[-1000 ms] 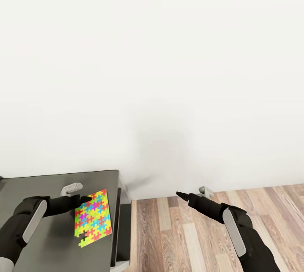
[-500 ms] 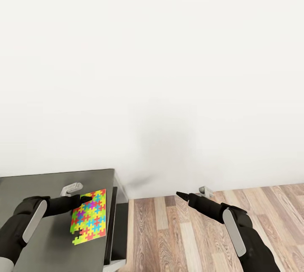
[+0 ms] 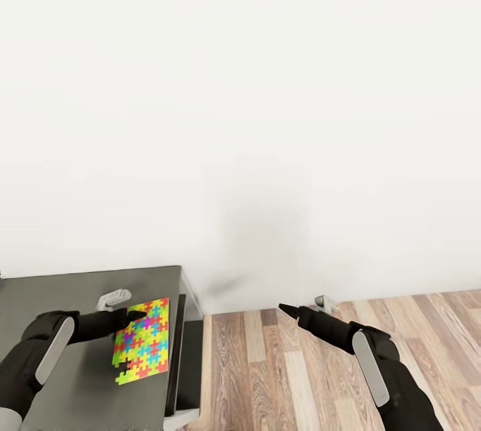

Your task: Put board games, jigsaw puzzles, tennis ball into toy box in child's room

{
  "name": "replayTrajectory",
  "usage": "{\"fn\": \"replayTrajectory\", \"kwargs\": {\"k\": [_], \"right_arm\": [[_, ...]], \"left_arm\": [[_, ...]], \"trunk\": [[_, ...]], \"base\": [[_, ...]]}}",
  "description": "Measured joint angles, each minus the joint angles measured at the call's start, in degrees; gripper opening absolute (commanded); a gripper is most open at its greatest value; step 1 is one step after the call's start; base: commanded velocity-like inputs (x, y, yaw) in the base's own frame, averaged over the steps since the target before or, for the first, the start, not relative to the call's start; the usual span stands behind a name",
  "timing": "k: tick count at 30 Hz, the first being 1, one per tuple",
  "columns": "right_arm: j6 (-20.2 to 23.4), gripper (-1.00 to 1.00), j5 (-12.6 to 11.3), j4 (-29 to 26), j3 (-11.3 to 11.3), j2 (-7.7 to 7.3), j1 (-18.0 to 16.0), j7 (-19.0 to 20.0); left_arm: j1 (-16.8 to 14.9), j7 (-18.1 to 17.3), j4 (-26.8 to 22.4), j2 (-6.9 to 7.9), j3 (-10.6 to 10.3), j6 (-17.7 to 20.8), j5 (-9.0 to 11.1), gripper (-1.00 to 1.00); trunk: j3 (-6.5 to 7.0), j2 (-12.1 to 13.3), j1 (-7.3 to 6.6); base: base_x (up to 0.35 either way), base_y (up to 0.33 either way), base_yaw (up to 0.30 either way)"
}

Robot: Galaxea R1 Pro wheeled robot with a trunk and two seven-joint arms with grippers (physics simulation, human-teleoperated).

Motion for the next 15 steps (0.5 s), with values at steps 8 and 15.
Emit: {"fn": "replayTrajectory", "kwargs": {"k": [8,15], "right_arm": [[0.0,1.0,0.01,0.0,0.0,0.0,0.02,0.0],[0.0,1.0,-0.03,0.0,-0.03,0.0,0.0,0.05]], "left_arm": [[0.0,-0.01,0.0,0.0,0.0,-0.02,-0.09,1.0],[0.0,-0.01,0.0,0.0,0.0,-0.02,-0.12,1.0]], "trunk": [[0.0,0.0,-0.01],[0.0,-0.01,-0.01]], "base": [[-0.038,0.0,0.0],[-0.005,0.0,0.0]]}}
